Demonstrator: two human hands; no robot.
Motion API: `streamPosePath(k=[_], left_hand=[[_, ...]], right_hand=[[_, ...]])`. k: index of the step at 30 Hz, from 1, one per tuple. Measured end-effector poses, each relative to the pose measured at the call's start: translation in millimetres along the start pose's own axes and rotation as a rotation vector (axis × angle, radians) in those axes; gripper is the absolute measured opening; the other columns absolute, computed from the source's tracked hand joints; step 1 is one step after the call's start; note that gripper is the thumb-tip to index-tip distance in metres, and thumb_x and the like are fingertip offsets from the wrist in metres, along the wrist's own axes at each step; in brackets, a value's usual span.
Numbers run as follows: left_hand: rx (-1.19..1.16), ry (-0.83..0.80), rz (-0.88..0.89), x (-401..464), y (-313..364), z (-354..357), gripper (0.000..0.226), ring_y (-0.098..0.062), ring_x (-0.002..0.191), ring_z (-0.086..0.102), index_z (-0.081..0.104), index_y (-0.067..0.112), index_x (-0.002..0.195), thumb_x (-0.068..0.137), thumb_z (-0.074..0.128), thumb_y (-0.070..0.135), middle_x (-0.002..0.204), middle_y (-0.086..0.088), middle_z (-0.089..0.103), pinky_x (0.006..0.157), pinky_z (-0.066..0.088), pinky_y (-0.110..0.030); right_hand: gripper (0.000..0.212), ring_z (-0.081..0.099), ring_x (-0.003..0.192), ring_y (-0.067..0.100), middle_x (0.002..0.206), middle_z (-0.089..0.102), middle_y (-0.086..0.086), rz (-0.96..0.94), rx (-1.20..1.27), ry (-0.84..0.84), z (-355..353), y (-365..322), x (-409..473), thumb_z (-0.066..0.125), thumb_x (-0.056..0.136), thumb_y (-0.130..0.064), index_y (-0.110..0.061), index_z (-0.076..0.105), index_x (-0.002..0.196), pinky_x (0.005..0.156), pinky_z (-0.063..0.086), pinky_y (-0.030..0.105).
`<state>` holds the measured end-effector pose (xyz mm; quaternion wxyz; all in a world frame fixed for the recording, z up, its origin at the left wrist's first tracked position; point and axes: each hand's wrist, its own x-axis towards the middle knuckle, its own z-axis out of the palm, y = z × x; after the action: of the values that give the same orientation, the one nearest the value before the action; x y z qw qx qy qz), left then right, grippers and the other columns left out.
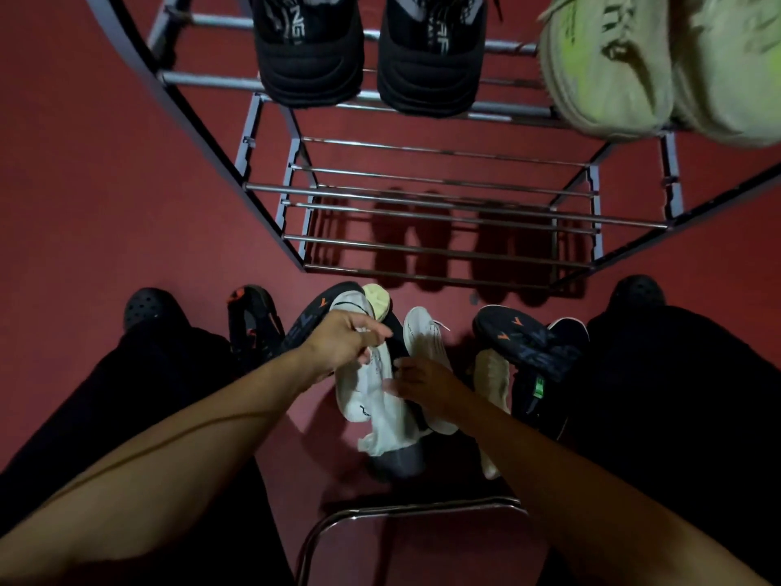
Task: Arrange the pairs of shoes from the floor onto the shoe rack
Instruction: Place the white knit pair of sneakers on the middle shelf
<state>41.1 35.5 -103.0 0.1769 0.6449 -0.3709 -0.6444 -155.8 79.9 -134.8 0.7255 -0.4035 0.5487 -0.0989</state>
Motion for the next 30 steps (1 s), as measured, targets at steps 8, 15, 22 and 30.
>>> streamPosePath(k=[8,15,22,30], left_hand=[[-0.356,-0.092,-0.142,3,16,19,0.017,-0.025,0.074,0.061,0.08,0.008,0.09,0.091,0.066,-0.001,0.096,-0.019,0.067,0.081,0.057,-0.032],[-0.416,0.09,-0.046,5,-10,-1,0.012,-0.035,0.095,0.068,0.069,0.001,0.104,0.093,0.062,0.002,0.103,-0.023,0.072,0.087,0.055,-0.04],[-0.192,-0.145,-0.29,-10,-51,12,0.056,-0.029,0.076,0.059,0.055,0.013,0.123,0.079,0.085,0.032,0.091,-0.017,0.066,0.055,0.046,-0.031],[0.073,-0.019,-0.188,-13,-72,18,0.007,-0.021,0.071,0.062,0.063,0.019,0.093,0.092,0.07,0.018,0.089,-0.006,0.068,0.058,0.049,-0.032]], right_hand=[[0.017,0.067,0.084,0.014,0.092,0.073,0.002,-0.129,-0.18,0.228,-5,-13,-6,0.064,0.091,-0.038,-0.021,0.069,0.089,0.078,0.053,0.032],[0.026,0.066,0.092,0.021,0.099,0.072,0.007,0.013,-0.012,0.317,-29,17,-2,0.061,0.094,-0.033,-0.013,0.069,0.108,0.08,0.05,0.032],[0.03,0.069,0.098,0.026,0.108,0.072,0.009,0.079,0.293,0.288,-17,11,2,0.055,0.098,-0.034,-0.012,0.066,0.116,0.081,0.058,0.04],[0.021,0.064,0.1,0.018,0.097,0.07,-0.001,0.047,-0.161,0.163,-4,10,3,0.055,0.097,-0.033,-0.017,0.068,0.102,0.089,0.05,0.037]])
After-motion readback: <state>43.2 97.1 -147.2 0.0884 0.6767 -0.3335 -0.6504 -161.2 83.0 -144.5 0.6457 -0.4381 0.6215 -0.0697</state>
